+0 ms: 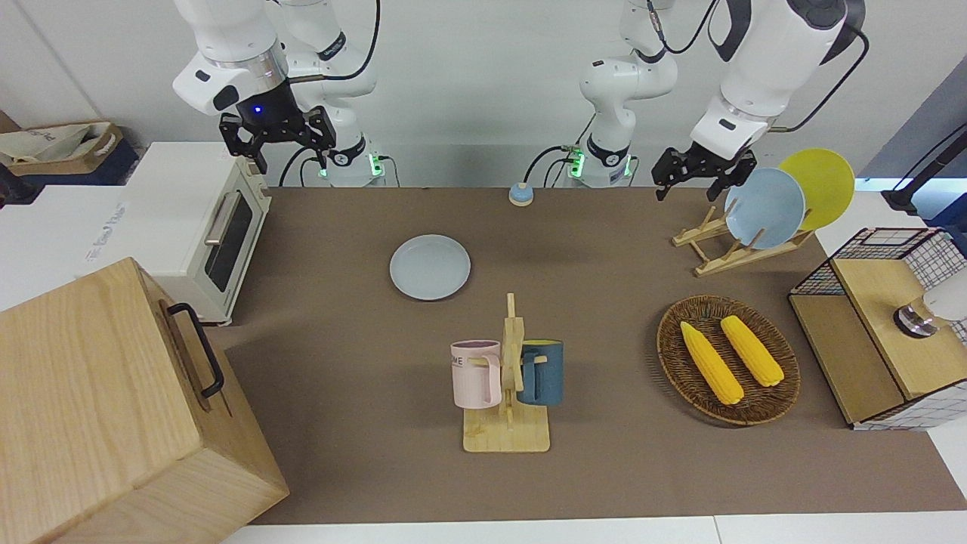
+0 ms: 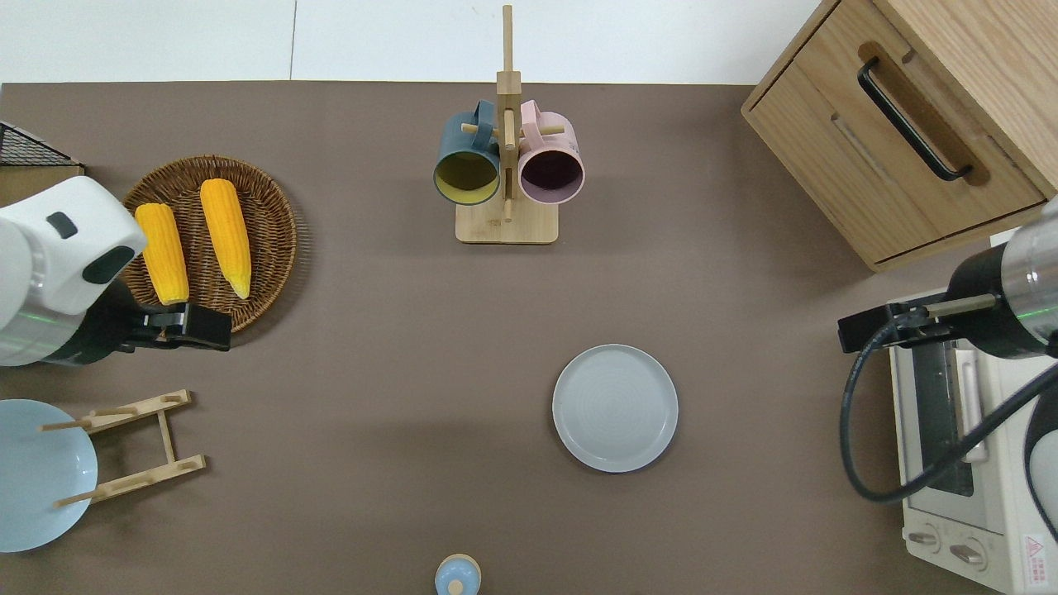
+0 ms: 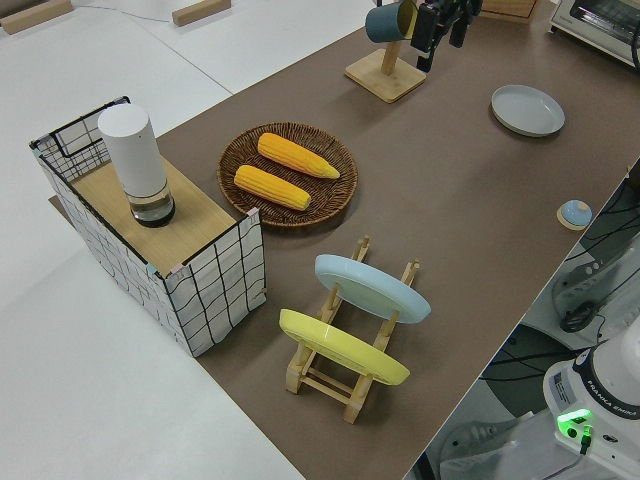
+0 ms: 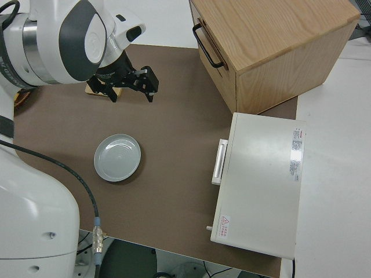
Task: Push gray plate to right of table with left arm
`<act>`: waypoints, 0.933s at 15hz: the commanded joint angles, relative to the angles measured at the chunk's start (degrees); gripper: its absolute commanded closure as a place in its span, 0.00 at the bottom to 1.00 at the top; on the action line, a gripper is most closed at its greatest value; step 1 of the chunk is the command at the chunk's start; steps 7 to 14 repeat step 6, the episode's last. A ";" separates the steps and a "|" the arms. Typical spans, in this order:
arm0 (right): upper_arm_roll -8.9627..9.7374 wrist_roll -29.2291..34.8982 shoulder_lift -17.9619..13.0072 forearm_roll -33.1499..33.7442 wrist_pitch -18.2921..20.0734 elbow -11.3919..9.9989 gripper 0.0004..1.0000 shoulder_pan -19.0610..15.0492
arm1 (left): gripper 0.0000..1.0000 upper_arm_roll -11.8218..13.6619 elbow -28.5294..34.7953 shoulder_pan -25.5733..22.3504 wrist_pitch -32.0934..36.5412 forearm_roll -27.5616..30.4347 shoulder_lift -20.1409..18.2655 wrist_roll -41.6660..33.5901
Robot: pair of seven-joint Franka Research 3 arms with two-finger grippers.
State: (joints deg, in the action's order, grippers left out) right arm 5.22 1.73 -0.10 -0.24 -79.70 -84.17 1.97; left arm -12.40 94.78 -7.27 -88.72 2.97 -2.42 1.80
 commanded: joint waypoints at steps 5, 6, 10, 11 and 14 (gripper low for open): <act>0.32 -0.15 -0.43 -0.46 0.69 0.06 0.02 -0.65 | 0.01 -0.44 -2.58 -2.92 2.94 -2.88 0.40 -7.34; 0.32 -0.06 -0.43 -0.46 0.69 0.06 0.02 -0.65 | 0.01 -0.44 -2.58 -2.92 2.94 -2.88 0.49 -7.34; 0.32 -0.06 -0.43 -0.46 0.69 0.06 0.02 -0.65 | 0.01 -0.44 -2.58 -2.92 2.94 -2.88 0.49 -7.34; 0.32 -0.06 -0.43 -0.46 0.69 0.06 0.02 -0.65 | 0.01 -0.44 -2.58 -2.92 2.94 -2.88 0.49 -7.34; 0.32 -0.06 -0.43 -0.46 0.69 0.06 0.02 -0.65 | 0.01 -0.44 -2.58 -2.92 2.94 -2.88 0.49 -7.34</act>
